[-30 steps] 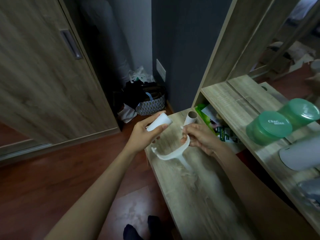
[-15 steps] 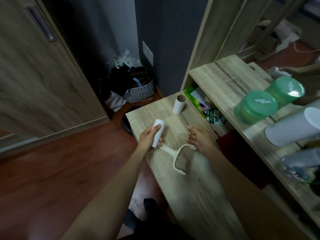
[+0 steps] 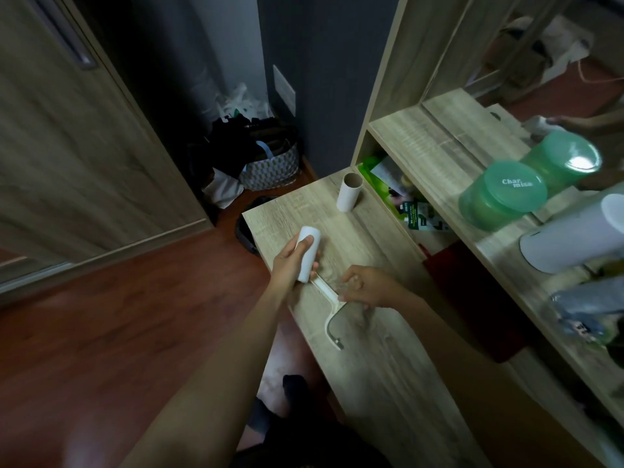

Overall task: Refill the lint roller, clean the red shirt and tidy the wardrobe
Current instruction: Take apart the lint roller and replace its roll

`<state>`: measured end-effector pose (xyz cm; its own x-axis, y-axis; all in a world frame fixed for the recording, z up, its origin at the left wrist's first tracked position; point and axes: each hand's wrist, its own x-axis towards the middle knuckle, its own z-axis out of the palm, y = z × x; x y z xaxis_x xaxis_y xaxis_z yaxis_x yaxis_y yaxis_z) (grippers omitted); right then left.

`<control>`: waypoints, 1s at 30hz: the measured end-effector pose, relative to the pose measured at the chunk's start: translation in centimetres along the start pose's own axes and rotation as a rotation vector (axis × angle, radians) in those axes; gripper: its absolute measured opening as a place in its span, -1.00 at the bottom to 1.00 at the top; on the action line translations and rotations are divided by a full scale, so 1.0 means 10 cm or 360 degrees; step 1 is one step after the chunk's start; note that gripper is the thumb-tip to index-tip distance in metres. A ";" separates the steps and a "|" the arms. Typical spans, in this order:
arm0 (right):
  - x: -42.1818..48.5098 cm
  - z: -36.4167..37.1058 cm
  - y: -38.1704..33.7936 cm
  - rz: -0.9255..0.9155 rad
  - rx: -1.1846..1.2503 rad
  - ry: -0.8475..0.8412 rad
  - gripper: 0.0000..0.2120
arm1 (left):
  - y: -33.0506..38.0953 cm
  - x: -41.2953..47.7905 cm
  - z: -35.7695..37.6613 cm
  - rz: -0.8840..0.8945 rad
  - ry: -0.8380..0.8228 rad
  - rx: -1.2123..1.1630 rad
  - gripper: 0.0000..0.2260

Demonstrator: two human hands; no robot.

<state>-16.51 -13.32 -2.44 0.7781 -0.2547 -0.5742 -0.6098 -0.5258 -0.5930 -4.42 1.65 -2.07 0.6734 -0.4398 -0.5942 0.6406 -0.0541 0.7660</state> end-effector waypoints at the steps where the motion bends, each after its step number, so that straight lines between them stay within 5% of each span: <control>1: 0.01 0.01 0.01 -0.0028 0.0094 0.0015 -0.67 | 0.01 0.01 0.00 -0.0002 0.0002 0.0002 -0.56; 4: 0.03 -0.02 0.03 -0.0056 0.0224 0.0017 -0.82 | 0.07 0.03 -0.02 0.0034 0.0009 -0.0012 -0.56; 8: 0.07 -0.24 -0.02 -0.0040 0.0232 0.0127 -0.79 | 0.23 0.04 -0.09 0.0070 0.0004 -0.0078 -0.66; 14: 0.18 -0.62 -0.15 -0.0284 -0.0176 0.0951 -0.81 | 0.43 0.07 -0.22 0.0177 -0.0029 -0.0165 -0.74; 20: 0.08 -0.33 -0.03 -0.0501 -0.0748 0.1322 -0.78 | 0.49 0.09 -0.25 0.0176 -0.0012 -0.0180 -0.66; 25: 0.01 0.01 0.18 -0.0604 -0.0953 0.1225 -0.62 | 0.44 0.09 -0.25 0.0069 -0.0064 -0.0219 -0.47; 30: -0.16 0.16 0.31 -0.0414 -0.0922 0.1199 -0.60 | 0.44 0.09 -0.23 -0.0021 -0.0127 -0.0245 -0.57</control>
<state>-19.87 -13.25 -4.30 0.8927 -0.4198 0.1638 -0.3944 -0.9037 -0.1663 -0.11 3.07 0.20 0.6370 -0.5103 -0.5778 0.7021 0.0747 0.7081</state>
